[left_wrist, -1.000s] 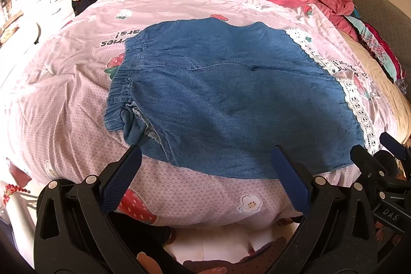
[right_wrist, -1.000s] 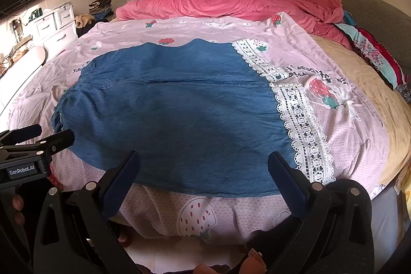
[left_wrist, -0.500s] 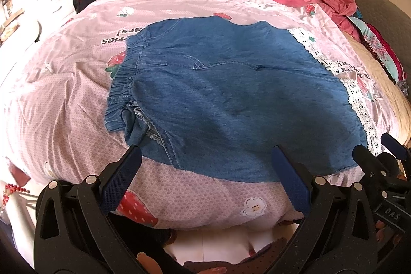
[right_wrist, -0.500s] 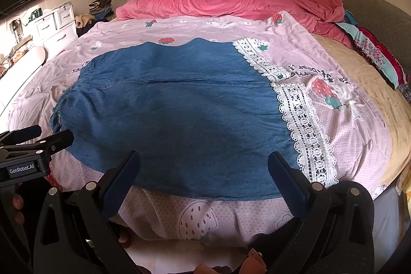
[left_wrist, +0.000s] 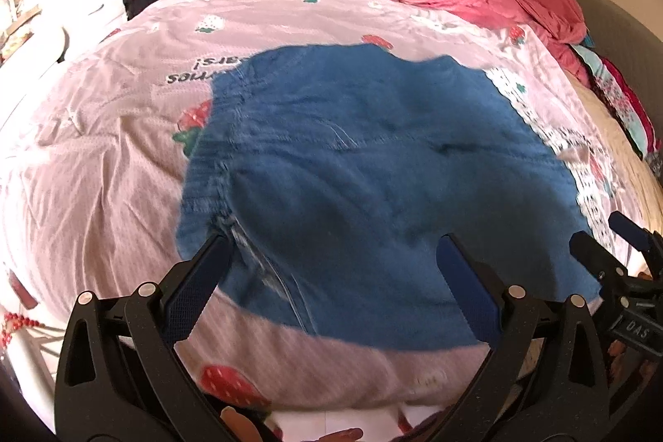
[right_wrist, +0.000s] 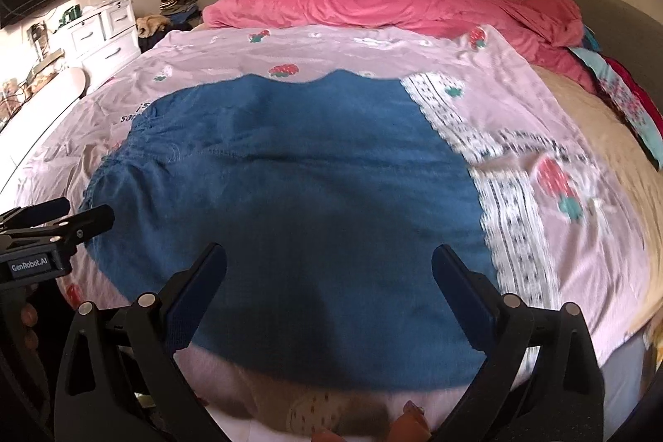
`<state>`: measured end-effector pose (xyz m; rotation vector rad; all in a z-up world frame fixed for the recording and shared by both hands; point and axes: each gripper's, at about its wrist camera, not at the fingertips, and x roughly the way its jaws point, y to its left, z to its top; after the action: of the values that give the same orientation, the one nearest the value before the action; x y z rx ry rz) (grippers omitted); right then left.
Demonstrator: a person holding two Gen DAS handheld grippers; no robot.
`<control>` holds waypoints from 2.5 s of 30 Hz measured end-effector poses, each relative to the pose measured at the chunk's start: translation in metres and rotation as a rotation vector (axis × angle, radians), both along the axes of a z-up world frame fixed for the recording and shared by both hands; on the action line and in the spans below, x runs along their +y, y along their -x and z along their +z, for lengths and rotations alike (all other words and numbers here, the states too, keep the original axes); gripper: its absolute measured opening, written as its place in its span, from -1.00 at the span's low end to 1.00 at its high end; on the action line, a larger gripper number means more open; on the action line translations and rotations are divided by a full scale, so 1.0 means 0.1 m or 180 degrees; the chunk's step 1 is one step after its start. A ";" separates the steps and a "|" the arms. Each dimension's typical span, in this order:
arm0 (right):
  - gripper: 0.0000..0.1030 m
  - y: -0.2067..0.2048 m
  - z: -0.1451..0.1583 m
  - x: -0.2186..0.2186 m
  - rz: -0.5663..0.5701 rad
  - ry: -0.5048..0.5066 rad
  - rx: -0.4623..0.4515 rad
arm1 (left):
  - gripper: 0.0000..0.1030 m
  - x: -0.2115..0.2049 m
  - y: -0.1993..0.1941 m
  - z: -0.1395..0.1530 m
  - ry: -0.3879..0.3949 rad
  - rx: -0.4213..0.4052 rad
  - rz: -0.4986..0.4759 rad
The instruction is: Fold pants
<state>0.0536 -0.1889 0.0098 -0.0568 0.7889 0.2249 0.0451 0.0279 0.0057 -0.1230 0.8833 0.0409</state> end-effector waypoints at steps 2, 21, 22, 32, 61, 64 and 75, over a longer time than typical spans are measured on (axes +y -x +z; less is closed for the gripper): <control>0.92 -0.12 0.03 0.02 0.0027 0.0008 -0.0034 | 0.82 0.08 -0.10 0.01 -0.0002 0.0013 0.0041; 0.92 -1.43 0.08 0.70 0.1014 0.0011 0.0358 | 0.82 0.91 -1.03 0.10 0.0062 0.0060 0.0360; 0.92 -1.52 0.08 0.74 0.1071 0.0023 0.0373 | 0.82 0.96 -1.11 0.08 0.0034 0.0099 0.0375; 0.92 -2.24 0.02 1.06 0.1372 0.0223 0.0371 | 0.82 1.27 -1.62 -0.11 -0.0001 0.0189 0.0297; 0.84 -2.98 -0.47 1.97 0.2415 0.1147 0.0356 | -0.38 1.18 -1.69 -0.05 -0.0037 -0.0226 -0.0210; 0.25 -2.95 -0.53 2.01 0.2513 0.0975 0.0442 | -0.38 1.17 -1.68 -0.07 -0.0025 -0.0233 -0.0182; -0.92 -2.62 -0.29 1.74 0.2170 0.0481 0.0385 | -0.38 1.21 -1.55 -0.03 0.0032 -0.0331 -0.0171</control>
<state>0.3157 -0.0147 -0.0193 -0.4619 0.8858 0.8192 0.1999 0.1493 0.0030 -0.1098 0.7826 -0.0199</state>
